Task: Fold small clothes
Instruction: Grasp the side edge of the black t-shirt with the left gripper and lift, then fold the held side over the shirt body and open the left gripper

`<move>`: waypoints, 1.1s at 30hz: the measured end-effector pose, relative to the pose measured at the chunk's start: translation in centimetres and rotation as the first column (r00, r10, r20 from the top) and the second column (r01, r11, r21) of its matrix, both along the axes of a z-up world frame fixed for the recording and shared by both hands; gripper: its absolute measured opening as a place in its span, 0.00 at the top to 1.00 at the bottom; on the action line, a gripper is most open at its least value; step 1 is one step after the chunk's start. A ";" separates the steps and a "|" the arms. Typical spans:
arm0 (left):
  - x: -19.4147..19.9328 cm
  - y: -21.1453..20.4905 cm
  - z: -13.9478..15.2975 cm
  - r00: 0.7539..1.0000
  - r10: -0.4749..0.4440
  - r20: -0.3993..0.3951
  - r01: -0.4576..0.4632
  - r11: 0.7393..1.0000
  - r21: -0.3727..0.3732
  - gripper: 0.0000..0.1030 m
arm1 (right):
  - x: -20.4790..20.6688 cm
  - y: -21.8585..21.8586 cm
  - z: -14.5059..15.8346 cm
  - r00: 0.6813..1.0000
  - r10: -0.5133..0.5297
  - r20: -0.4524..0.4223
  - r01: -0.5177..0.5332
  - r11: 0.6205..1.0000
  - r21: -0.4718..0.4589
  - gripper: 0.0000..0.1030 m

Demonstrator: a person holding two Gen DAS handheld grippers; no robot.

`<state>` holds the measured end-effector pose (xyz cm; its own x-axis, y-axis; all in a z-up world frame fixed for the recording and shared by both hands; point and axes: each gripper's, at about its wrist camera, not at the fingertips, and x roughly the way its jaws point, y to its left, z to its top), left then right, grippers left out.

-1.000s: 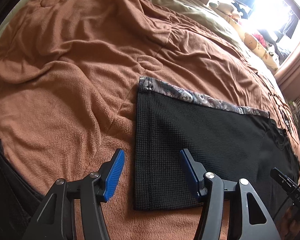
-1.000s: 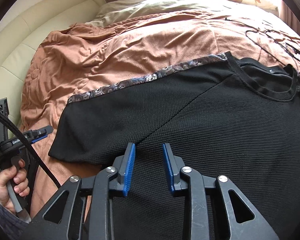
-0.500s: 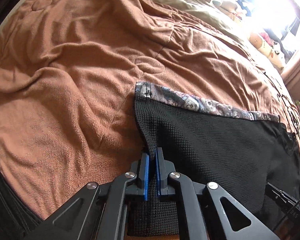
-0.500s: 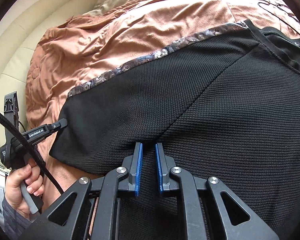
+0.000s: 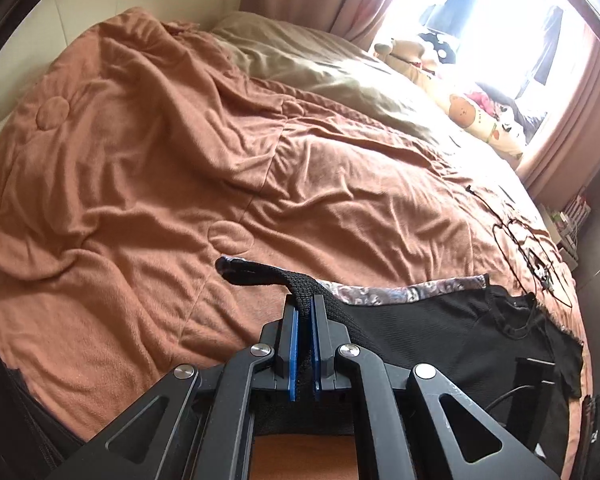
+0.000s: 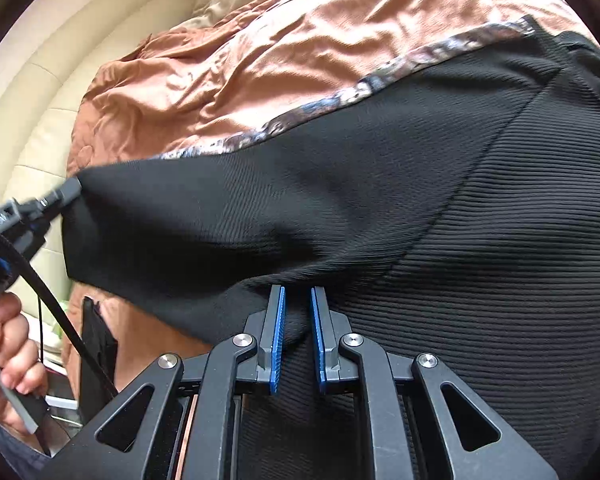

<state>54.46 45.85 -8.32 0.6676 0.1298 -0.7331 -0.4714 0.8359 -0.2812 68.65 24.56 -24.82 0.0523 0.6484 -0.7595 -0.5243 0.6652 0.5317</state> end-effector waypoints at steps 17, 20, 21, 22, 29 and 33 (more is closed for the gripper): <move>4.3 -10.2 6.2 0.987 -0.160 0.030 0.159 0.986 0.048 0.95 | -0.5 -8.5 5.0 0.992 -0.088 0.089 0.084 0.995 0.058 0.43; 5.5 -12.5 6.2 0.981 -0.193 0.018 0.192 0.980 0.045 0.95 | -0.2 -10.9 5.8 0.988 -0.123 0.092 0.116 0.990 0.080 0.43; 5.8 -13.2 6.2 0.979 -0.203 0.015 0.202 0.978 0.044 0.95 | -0.4 -11.7 6.1 0.987 -0.135 0.090 0.128 0.988 0.087 0.43; 6.2 -14.1 6.0 0.977 -0.215 0.012 0.214 0.976 0.040 0.95 | -0.2 -12.5 6.2 0.985 -0.148 0.087 0.140 0.986 0.094 0.43; 9.1 -19.9 4.7 0.954 -0.300 -0.018 0.300 0.954 0.013 0.95 | -0.1 -17.8 7.7 0.972 -0.217 0.090 0.206 0.972 0.111 0.43; 10.7 -23.2 3.3 0.936 -0.350 -0.039 0.350 0.937 -0.022 0.95 | 0.0 -20.6 8.3 0.965 -0.247 0.087 0.236 0.965 0.116 0.43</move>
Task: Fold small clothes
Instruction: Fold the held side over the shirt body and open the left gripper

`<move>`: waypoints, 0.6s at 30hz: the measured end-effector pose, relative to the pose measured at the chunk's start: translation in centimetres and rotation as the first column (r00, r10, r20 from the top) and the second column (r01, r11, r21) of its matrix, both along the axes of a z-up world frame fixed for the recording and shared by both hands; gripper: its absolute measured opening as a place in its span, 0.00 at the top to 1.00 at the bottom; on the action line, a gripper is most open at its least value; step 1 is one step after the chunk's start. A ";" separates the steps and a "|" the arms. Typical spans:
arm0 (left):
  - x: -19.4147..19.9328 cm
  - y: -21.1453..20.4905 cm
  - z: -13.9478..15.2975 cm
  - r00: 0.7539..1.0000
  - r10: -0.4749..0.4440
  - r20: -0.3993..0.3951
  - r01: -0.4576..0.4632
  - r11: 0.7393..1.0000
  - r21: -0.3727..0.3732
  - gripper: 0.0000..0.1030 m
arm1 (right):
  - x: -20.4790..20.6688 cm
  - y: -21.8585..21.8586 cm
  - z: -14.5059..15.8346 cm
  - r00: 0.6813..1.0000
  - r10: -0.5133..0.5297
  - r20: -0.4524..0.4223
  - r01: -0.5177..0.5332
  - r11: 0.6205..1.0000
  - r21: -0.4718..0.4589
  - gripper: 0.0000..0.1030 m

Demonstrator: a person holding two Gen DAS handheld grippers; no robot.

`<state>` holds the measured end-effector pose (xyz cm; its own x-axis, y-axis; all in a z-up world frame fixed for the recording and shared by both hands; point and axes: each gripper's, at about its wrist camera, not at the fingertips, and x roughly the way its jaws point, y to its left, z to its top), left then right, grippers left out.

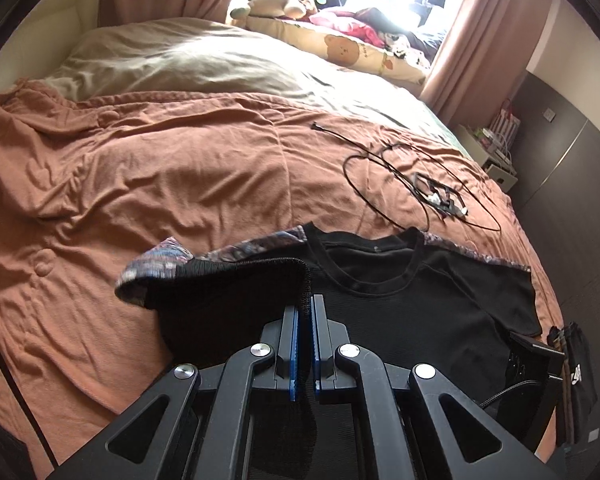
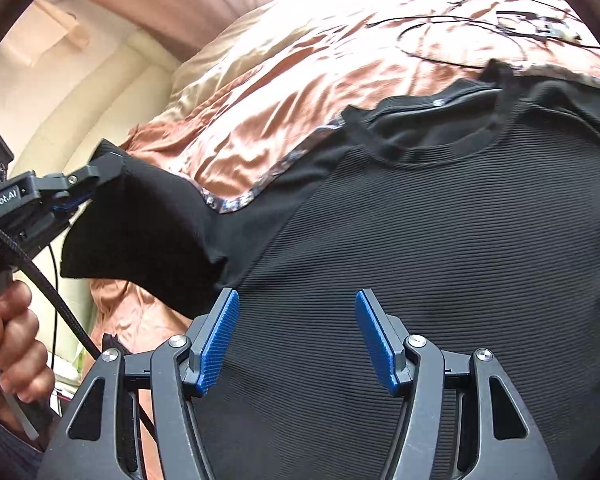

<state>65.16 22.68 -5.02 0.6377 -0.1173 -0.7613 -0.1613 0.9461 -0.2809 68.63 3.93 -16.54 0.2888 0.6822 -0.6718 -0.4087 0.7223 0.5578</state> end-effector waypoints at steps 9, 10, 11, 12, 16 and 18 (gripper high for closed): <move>1.3 -3.1 -2.4 0.992 -0.093 -0.081 0.082 0.989 -0.125 0.52 | 0.5 -4.6 0.1 0.998 -0.050 -0.036 0.049 0.999 -0.023 0.43; 1.0 -2.8 -2.2 0.994 -0.078 -0.073 0.070 0.992 -0.110 0.48 | 0.6 -4.7 0.2 0.998 -0.052 -0.038 0.051 0.998 -0.023 0.43; 0.6 -2.3 -2.0 0.996 -0.064 -0.069 0.057 0.994 -0.097 0.48 | 0.6 -4.8 0.3 0.998 -0.051 -0.038 0.050 0.999 -0.022 0.43; 0.5 -1.7 -1.9 0.996 -0.050 -0.072 0.043 0.995 -0.090 0.48 | 0.7 -4.8 0.4 0.998 -0.047 -0.035 0.046 0.999 -0.025 0.43; -1.0 1.1 -2.2 0.996 0.011 -0.087 -0.016 0.998 -0.065 0.48 | 1.0 -3.3 0.5 1.000 -0.028 0.003 0.028 0.996 -0.081 0.43; -1.4 2.3 -2.6 0.994 0.040 -0.102 -0.044 0.998 -0.047 0.48 | 1.0 -2.6 0.3 1.000 -0.006 0.014 0.008 0.994 -0.105 0.43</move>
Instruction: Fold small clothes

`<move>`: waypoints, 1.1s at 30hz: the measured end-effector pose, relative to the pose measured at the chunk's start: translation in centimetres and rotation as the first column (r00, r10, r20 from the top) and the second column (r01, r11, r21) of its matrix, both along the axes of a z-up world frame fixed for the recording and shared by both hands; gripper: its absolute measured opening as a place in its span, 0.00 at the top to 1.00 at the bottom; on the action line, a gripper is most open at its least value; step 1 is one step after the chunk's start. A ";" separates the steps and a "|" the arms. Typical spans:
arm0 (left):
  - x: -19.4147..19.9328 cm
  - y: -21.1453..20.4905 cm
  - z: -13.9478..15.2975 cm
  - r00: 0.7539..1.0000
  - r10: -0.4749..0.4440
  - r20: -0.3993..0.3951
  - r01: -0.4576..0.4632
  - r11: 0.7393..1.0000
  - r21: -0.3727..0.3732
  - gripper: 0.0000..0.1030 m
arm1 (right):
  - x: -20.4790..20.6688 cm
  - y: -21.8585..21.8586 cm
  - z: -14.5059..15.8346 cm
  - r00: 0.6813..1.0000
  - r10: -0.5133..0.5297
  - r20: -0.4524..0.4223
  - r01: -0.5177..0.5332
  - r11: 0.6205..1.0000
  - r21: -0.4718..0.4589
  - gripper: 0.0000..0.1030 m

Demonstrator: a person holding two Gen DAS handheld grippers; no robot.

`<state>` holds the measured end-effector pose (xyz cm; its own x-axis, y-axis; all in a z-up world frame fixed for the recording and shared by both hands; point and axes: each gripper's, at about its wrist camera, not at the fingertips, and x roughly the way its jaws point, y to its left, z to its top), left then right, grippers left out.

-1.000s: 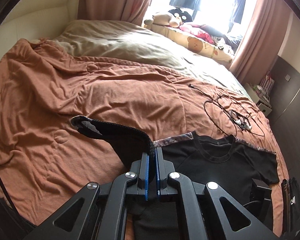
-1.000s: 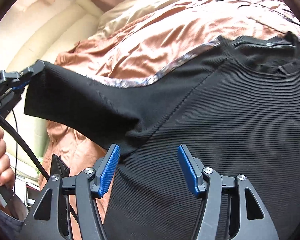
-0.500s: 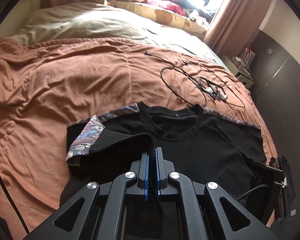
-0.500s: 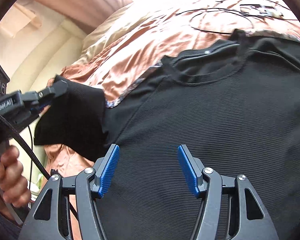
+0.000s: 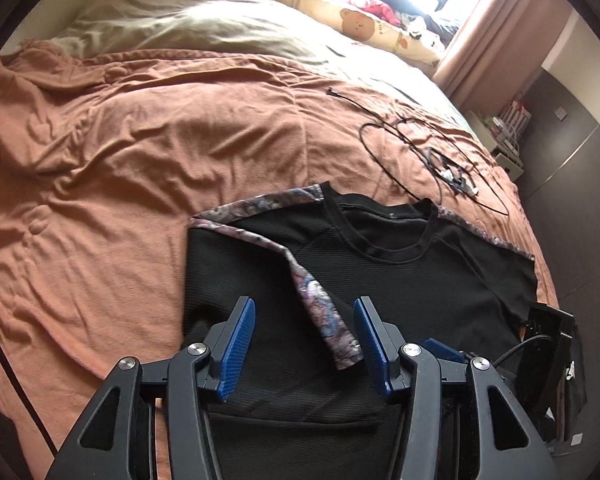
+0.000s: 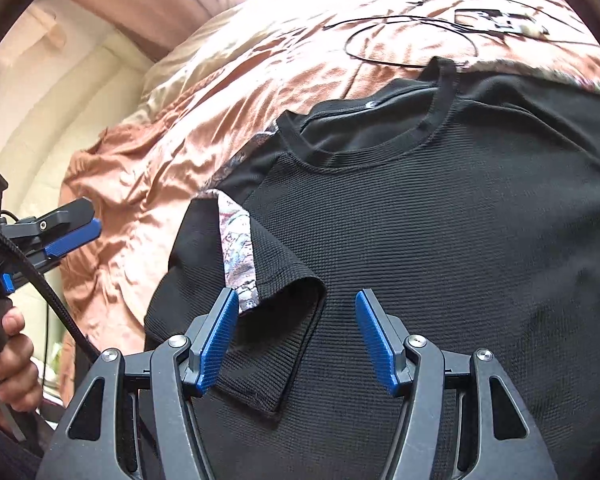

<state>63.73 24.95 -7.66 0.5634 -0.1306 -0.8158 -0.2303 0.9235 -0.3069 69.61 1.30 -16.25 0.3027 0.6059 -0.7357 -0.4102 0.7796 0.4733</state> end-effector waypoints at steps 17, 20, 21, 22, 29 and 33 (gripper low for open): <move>-3.4 6.0 -4.8 0.994 0.089 -0.065 -0.091 0.995 -0.037 0.48 | -0.1 11.8 -2.9 0.972 0.193 0.133 -0.118 0.893 -0.435 0.23; -3.5 6.4 -5.7 0.992 0.095 -0.080 -0.098 0.994 -0.041 0.48 | 1.4 11.4 -2.8 0.978 0.119 0.172 -0.031 0.896 -0.443 0.24; -3.6 6.5 -6.0 0.992 0.098 -0.085 -0.102 0.994 -0.041 0.48 | 2.2 10.9 -2.6 0.980 0.087 0.181 0.002 0.897 -0.442 0.24; -3.6 6.6 -6.3 0.991 0.101 -0.092 -0.105 0.994 -0.040 0.48 | 3.0 10.4 -2.5 0.981 0.055 0.186 0.032 0.899 -0.437 0.24; -3.8 6.4 -8.4 0.987 0.103 -0.125 -0.108 0.994 -0.036 0.48 | 6.0 7.0 -2.0 0.995 -0.011 0.097 0.031 0.978 -0.208 0.29; -3.8 6.3 -9.7 0.982 0.115 -0.151 -0.119 0.993 -0.022 0.50 | 6.7 6.8 -3.2 0.999 0.009 0.052 0.000 0.986 -0.164 0.36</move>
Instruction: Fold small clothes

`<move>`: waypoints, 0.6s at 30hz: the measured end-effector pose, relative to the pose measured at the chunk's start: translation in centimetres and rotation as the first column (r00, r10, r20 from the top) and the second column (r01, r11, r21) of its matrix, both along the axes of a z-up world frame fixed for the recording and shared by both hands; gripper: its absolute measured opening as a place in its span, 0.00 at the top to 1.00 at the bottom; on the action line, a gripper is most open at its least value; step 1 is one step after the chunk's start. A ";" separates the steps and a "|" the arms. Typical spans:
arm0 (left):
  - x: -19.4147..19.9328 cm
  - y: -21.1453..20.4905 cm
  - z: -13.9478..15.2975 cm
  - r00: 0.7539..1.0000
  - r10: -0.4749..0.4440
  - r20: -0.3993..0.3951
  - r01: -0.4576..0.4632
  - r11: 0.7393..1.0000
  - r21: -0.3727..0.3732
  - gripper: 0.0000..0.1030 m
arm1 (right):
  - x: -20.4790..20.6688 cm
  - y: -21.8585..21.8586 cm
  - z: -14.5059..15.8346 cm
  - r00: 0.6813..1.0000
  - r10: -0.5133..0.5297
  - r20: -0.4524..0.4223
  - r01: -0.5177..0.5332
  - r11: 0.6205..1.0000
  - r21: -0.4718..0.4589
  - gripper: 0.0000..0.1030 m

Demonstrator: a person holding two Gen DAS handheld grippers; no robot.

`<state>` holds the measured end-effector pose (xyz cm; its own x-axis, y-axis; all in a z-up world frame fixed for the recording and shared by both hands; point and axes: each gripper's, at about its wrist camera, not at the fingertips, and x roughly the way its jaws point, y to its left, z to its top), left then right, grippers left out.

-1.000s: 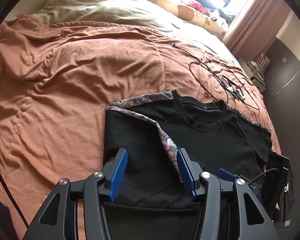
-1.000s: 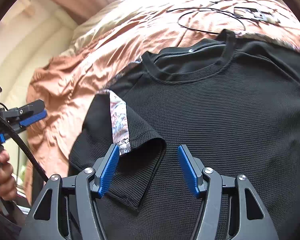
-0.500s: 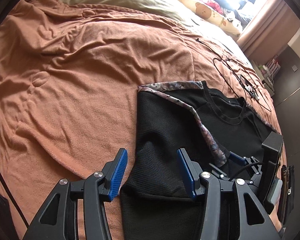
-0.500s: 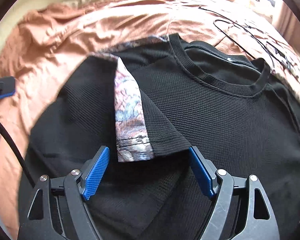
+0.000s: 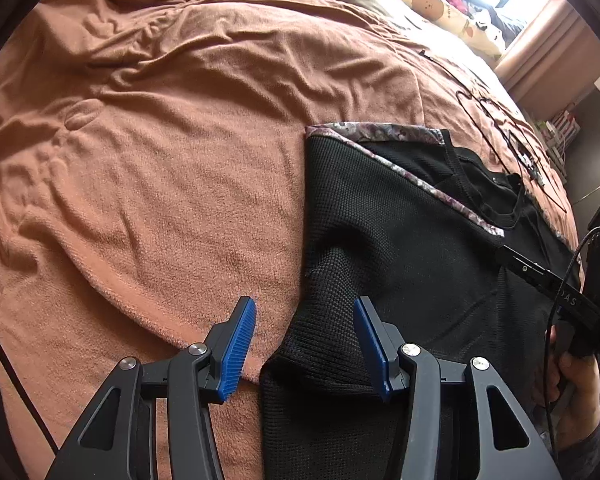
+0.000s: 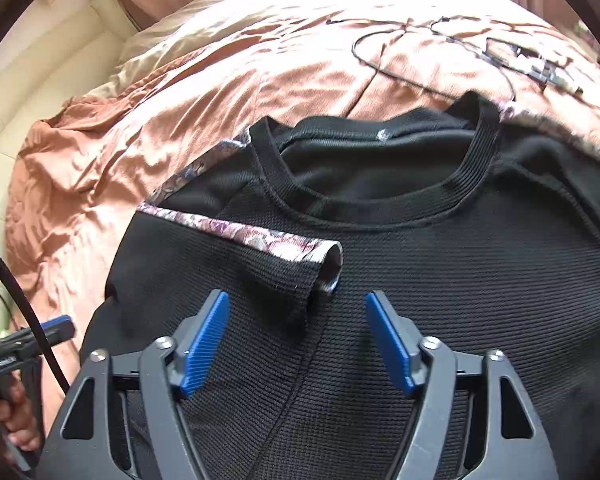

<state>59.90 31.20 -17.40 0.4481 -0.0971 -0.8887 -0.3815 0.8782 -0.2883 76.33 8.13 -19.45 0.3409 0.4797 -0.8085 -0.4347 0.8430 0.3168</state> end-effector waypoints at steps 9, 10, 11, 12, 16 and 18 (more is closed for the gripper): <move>-1.4 -0.3 -2.6 0.998 0.003 -0.055 -0.004 1.000 -0.018 0.79 | 1.8 -0.3 -1.4 0.999 -0.028 -0.038 0.030 0.998 0.050 0.96; -1.6 -0.5 -2.6 0.999 -0.004 -0.050 0.003 1.000 -0.012 0.82 | 1.8 -0.5 -1.3 0.999 -0.034 -0.038 0.037 0.997 0.064 0.97; -1.8 -0.7 -2.5 0.999 -0.014 -0.050 0.014 1.000 -0.009 0.83 | 1.5 -0.8 -1.1 0.999 -0.041 -0.030 0.043 0.996 0.074 0.98; -1.9 -1.0 -2.5 0.998 -0.023 -0.054 0.022 1.000 -0.010 0.83 | 1.3 -1.0 -1.0 0.999 -0.048 -0.020 0.050 0.996 0.072 0.98; -2.1 -1.5 -2.0 0.998 -0.040 -0.058 0.040 0.999 -0.008 0.83 | 0.5 -1.7 -0.6 0.997 -0.081 0.001 0.081 0.995 0.052 0.98; -2.0 -1.8 -1.5 0.997 -0.045 -0.056 0.046 0.999 0.010 0.83 | 0.1 -1.5 -0.3 0.998 -0.062 0.017 0.062 0.998 0.029 0.98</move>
